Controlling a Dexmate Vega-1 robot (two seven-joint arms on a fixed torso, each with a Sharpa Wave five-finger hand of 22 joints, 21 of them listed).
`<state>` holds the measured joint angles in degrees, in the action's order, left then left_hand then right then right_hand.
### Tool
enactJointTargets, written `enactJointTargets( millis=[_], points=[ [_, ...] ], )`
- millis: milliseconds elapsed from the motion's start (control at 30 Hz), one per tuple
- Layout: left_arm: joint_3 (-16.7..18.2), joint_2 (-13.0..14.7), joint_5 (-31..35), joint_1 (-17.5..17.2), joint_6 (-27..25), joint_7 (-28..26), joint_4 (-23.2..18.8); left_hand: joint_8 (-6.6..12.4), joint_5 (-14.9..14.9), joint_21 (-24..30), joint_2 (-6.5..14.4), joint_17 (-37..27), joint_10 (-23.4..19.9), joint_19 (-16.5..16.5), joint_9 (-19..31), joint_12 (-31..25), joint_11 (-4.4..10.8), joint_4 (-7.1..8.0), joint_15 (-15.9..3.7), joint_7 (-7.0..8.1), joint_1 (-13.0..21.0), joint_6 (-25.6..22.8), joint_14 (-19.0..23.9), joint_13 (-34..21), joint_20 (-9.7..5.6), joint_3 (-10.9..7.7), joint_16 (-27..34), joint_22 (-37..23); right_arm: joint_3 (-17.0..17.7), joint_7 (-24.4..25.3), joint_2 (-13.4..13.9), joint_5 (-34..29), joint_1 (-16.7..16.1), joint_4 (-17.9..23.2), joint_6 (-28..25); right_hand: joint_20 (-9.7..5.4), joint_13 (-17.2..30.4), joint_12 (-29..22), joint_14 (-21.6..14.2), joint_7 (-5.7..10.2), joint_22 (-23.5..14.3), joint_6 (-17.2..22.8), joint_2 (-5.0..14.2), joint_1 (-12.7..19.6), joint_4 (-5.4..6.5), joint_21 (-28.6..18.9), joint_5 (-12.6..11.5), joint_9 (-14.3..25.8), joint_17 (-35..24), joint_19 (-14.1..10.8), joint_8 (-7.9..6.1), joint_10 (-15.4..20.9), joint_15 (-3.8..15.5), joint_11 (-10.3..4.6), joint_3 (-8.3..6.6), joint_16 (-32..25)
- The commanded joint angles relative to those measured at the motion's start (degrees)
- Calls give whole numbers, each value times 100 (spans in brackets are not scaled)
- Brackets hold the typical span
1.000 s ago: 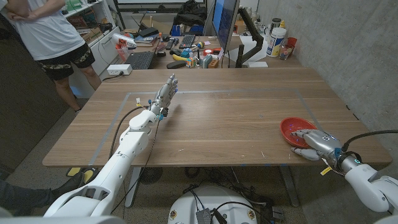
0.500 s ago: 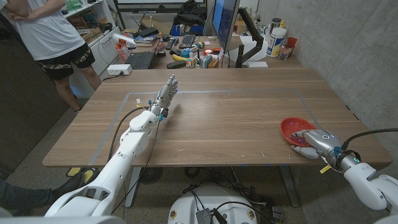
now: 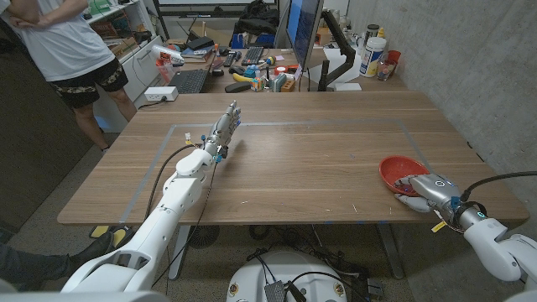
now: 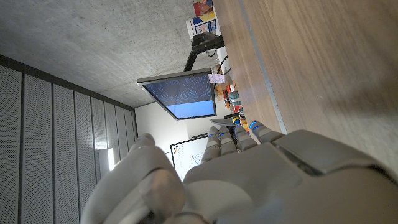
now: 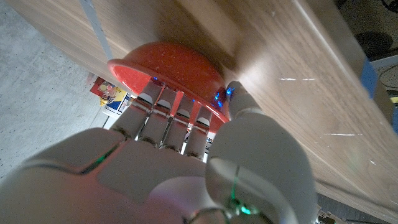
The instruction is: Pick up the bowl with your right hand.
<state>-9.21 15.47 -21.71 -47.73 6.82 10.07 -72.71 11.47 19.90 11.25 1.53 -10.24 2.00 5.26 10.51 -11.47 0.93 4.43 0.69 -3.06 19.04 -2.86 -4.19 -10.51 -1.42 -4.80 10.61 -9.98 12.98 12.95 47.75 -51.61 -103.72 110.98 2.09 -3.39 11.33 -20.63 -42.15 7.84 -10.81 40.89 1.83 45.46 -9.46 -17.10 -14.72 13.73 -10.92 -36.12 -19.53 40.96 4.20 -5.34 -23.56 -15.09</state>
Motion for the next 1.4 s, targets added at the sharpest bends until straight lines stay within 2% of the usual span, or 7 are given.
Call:
enactJointTargets(
  millis=[33, 133, 300, 700, 933, 1400],
  points=[
    [-18, 6, 23, 11, -55, -22, -57, -14, -4, 21, 16, -32, 59, 21, 20, 5, 1, 4, 11, -16, 56, -15, -56, -30, 9, 25, 13, -35, -89, 244, 49, -13, 35, -34, -47, -148, 19, -104, -255, 43, -27, 316, 75, 232, -16, -38, 92, 57, -16, -118, -139, 264, 628, -51, -120, -91],
    [-18, 10, 23, 21, -63, -17, -46, -15, -4, 20, 17, -32, 57, 22, 20, 4, -2, 5, 10, -15, 57, -13, -59, -30, 11, 28, 12, -35, -129, 345, 41, -32, 59, -38, -70, -186, 11, -155, -395, 61, -34, 563, 126, 418, -37, -41, 168, 91, -49, -144, -235, 472, 677, -146, -149, -138],
    [-18, 7, 16, 41, -59, 6, -15, -15, -4, 20, 19, -32, 61, 23, 20, 5, 13, 5, 12, -14, 58, -13, -61, -30, 10, 33, 12, -35, -176, 391, 71, -35, 87, -29, -110, -236, -3, -190, -502, 42, -43, 908, 170, 604, -38, -38, 255, 129, -86, -151, -369, 661, 764, -198, -135, -185],
    [7, -16, -6, 80, -9, 63, 130, -15, -4, 20, 24, -32, 61, 24, 20, 3, 17, 6, 14, -10, 63, -12, -62, -30, 9, 44, 13, -35, -242, 436, 148, -5, 120, -23, -165, -298, -19, -207, -653, -6, -52, 1199, 208, 742, -8, -24, 325, 184, -82, -124, -493, 840, 844, -186, -124, -203],
    [17, -30, -5, 128, 25, 113, 230, -12, -4, 21, 28, -32, 60, 21, 20, 3, 17, 6, 13, -19, 66, -20, -63, -30, 7, 51, 13, -35, -263, 492, 137, -9, 109, 18, -248, -327, -26, -251, -742, -11, -59, 1371, 237, 835, 1, -23, 356, 224, -88, -122, -576, 1051, 842, -251, -120, -218],
    [34, -59, 8, 222, 74, 209, 375, -15, -4, 21, 34, -32, 69, 22, 20, 5, 30, 7, 12, -9, 72, -12, -65, -30, 12, 65, 13, -35, -239, 508, 88, -72, 77, 167, -438, -360, -33, -244, -784, -19, -65, 1479, 252, 900, 18, -24, 384, 233, -97, -123, -615, 1141, 851, -254, -104, -208]
  ],
)
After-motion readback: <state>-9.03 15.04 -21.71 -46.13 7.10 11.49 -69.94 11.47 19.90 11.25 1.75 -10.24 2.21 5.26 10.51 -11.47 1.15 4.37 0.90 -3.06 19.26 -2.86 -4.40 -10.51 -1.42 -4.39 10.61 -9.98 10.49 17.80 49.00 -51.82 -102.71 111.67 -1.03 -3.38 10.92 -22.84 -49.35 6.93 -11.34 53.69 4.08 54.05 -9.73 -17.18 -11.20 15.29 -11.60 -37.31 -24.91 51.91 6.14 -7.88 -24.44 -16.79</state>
